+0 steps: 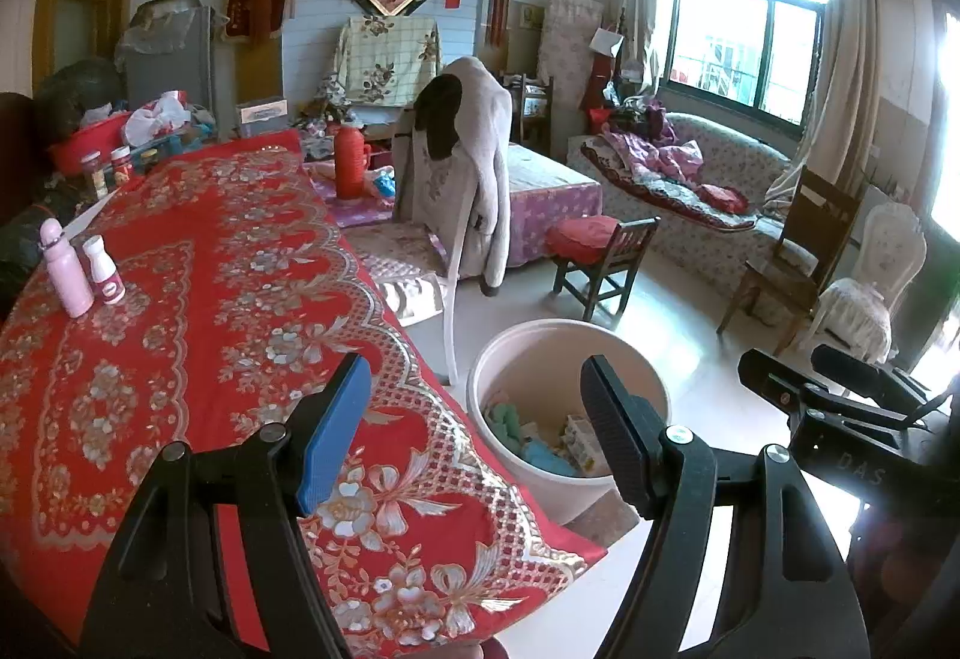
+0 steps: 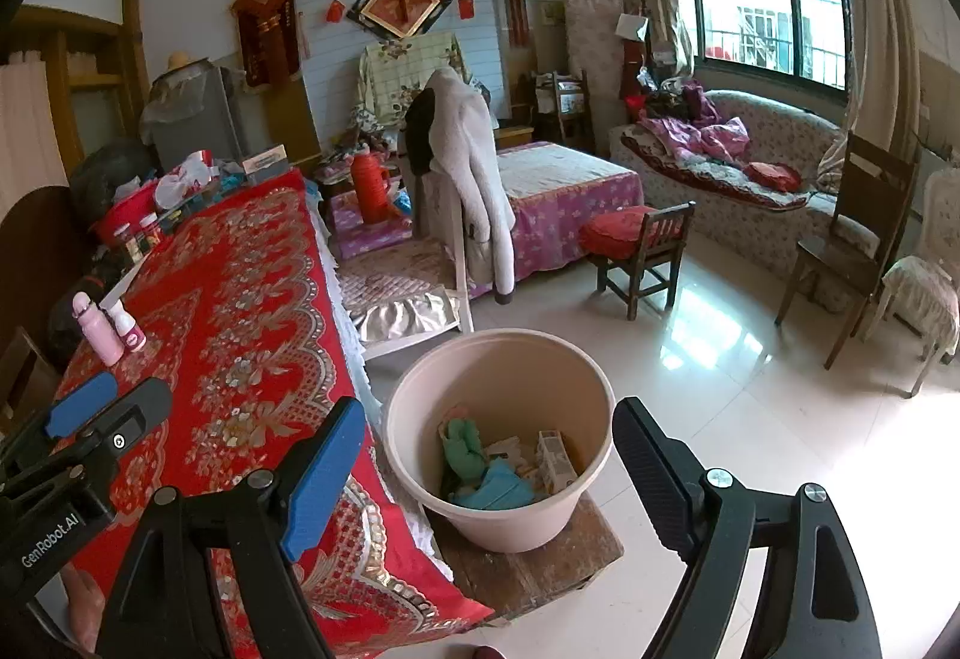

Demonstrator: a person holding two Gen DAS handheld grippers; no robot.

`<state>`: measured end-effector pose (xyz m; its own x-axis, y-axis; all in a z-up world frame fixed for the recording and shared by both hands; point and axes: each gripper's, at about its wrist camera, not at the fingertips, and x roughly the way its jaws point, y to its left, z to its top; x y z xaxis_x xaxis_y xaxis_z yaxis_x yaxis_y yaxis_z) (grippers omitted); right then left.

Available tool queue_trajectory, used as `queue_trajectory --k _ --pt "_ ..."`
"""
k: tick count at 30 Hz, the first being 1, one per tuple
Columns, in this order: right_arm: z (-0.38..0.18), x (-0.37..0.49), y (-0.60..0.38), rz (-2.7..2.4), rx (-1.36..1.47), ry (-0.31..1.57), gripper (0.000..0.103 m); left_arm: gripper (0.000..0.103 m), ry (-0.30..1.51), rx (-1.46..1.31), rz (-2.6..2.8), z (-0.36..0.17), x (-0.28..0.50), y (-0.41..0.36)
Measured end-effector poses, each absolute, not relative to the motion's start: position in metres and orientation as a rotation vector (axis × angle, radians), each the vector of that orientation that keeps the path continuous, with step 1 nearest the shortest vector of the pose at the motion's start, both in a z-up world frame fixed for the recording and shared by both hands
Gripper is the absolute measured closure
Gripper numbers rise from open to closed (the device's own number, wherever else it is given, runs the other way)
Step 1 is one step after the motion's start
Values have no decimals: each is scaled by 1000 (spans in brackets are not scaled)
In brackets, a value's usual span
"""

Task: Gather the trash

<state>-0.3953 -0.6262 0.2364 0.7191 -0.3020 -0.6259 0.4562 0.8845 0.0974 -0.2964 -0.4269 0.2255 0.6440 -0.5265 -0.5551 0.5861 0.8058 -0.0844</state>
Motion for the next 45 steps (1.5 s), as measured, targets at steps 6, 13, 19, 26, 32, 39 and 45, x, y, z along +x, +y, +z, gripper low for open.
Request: queue_trajectory --k 6,13,19,26,32,39,45 --pt "237 -396 -625 -422 252 643 20 31 593 112 -625 227 -297 -426" --pt "237 -397 -624 -423 253 643 20 31 589 115 -623 227 -296 -425" --pt "238 -397 -620 -412 252 648 20 31 593 116 -623 226 -295 -424" --pt "237 -395 -618 -406 251 654 20 31 596 115 -620 226 -295 -424" --pt "235 -390 -624 -398 247 666 20 31 611 108 -615 220 -291 -420" --pt "235 -389 -624 -398 247 667 20 31 617 108 -617 218 -287 -423" --pt "235 -389 -626 -399 247 669 20 31 623 115 -619 214 -284 -427"
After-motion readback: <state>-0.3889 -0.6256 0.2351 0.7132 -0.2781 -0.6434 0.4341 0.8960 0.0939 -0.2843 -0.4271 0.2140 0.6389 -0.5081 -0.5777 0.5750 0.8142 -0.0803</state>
